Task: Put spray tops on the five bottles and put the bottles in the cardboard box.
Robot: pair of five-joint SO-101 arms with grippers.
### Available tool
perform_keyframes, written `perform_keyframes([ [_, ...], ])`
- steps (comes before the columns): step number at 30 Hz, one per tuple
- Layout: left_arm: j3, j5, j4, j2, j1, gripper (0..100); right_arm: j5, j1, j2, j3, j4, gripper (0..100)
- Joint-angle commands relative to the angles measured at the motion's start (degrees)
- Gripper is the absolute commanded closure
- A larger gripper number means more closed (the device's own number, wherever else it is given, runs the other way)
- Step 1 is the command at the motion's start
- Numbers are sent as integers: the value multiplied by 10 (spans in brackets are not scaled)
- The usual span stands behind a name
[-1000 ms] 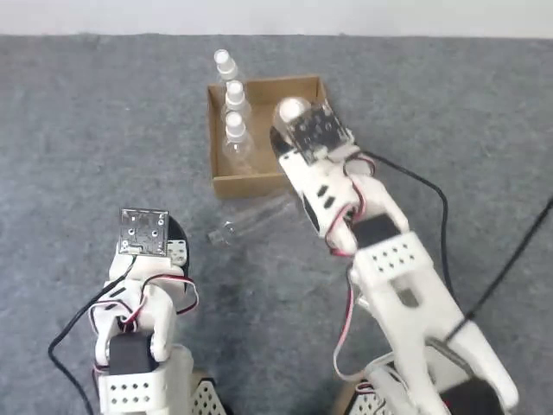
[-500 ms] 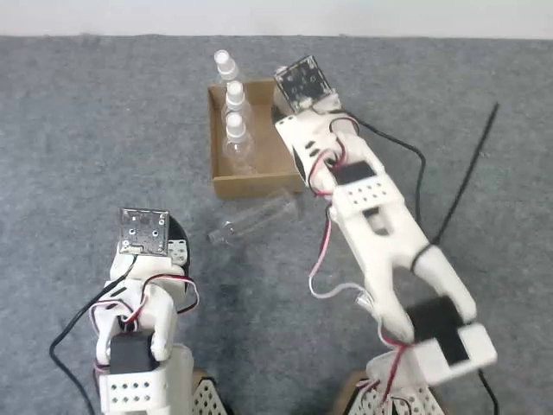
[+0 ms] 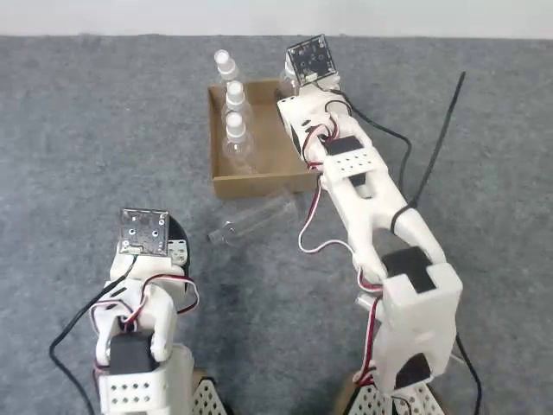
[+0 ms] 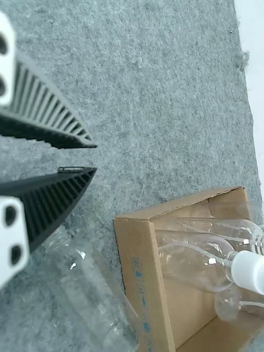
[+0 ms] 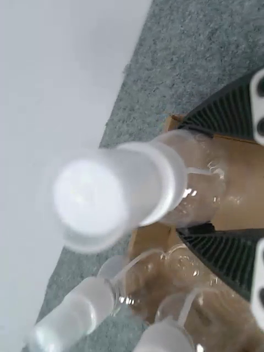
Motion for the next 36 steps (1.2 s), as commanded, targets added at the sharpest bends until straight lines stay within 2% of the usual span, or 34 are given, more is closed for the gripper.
perform_keyframes([
  [1,-5,-4,-18,-11,-4,946,-8,10,9,-65,-15,992],
  [14,-5,-4,-18,-11,-4,946,-6,10,72,-69,-40,986],
  [20,-5,-4,-18,-11,-4,946,-6,10,75,-64,-37,840],
  [27,-5,-4,-18,-11,-4,945,-6,8,60,-48,-37,819],
  [32,-5,-4,-18,-11,-4,945,-10,6,38,-49,0,703],
  [36,-5,-4,-18,-11,-4,945,-11,6,13,-48,32,694],
])
